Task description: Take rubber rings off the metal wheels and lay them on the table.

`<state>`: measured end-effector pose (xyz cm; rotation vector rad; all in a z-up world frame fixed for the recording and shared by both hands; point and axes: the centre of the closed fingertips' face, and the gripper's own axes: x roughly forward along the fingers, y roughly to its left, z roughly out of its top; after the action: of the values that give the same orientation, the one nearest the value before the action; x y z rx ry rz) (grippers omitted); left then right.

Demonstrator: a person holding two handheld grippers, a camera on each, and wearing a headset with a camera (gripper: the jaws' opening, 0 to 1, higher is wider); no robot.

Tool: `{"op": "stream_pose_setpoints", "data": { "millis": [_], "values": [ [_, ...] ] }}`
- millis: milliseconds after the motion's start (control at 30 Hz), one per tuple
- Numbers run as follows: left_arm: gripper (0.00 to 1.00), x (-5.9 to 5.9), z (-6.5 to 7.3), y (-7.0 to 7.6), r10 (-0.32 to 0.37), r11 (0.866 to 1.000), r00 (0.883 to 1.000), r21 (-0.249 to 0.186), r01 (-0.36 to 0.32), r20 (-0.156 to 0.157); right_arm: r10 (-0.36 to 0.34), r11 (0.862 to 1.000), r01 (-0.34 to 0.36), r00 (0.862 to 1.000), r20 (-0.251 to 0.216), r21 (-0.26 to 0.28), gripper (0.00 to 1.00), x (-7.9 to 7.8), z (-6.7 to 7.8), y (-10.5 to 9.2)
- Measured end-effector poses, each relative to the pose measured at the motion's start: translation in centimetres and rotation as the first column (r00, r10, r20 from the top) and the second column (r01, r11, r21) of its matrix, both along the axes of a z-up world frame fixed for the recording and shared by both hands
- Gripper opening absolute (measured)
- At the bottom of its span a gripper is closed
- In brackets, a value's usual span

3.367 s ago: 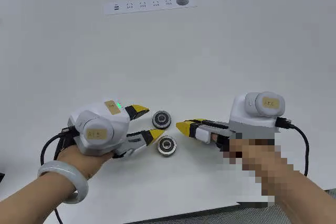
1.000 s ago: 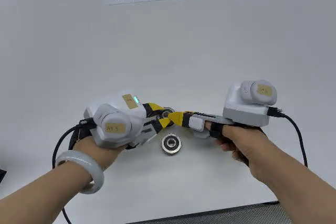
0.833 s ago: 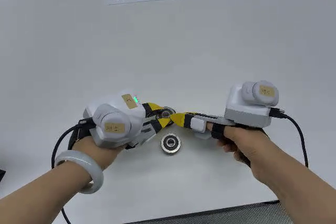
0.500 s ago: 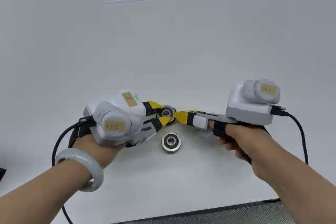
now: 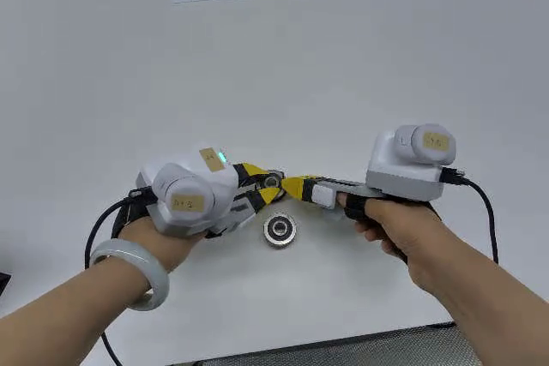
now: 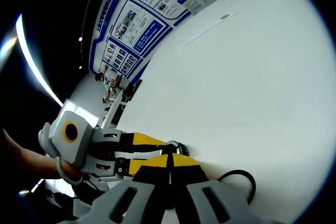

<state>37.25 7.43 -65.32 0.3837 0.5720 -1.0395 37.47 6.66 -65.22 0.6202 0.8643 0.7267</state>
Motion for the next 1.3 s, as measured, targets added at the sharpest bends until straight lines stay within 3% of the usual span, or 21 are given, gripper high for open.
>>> {"op": "stream_pose_setpoints", "data": {
  "millis": [467, 500, 567, 900, 1300],
  "values": [
    [0.13, 0.0, 0.0, 0.1, -0.005, 1.0, 1.0, 0.002, 0.005, 0.004, 0.038, 0.998, -0.038, 0.999, 0.015, 0.051, 0.02, -0.7, 1.3, 0.8],
    [0.13, 0.0, 0.0, 0.1, -0.006, 1.0, 1.0, 0.002, 0.006, 0.004, 0.036, 0.995, -0.038, 0.999, 0.018, 0.097, 0.02, -0.7, 2.0, 1.2],
    [0.13, 0.0, 0.0, 0.0, -0.007, 1.0, 1.0, 0.002, 0.007, 0.005, 0.032, 0.997, -0.034, 0.999, 0.021, 0.068, 0.02, -0.7, 1.7, 1.0],
    [0.14, 0.0, 0.1, -0.1, -0.015, 1.0, 1.0, -0.011, 0.015, 0.001, 0.003, 0.999, -0.003, 1.0, 0.005, 0.047, 0.02, -0.2, 1.2, 0.5],
    [0.24, -0.4, 0.7, 0.3, -0.017, 0.999, 1.0, -0.034, 0.018, 0.019, -0.002, 0.999, 0.002, 1.0, 0.0, 0.034, 0.02, -0.1, 0.7, 0.2]
  ]
}}
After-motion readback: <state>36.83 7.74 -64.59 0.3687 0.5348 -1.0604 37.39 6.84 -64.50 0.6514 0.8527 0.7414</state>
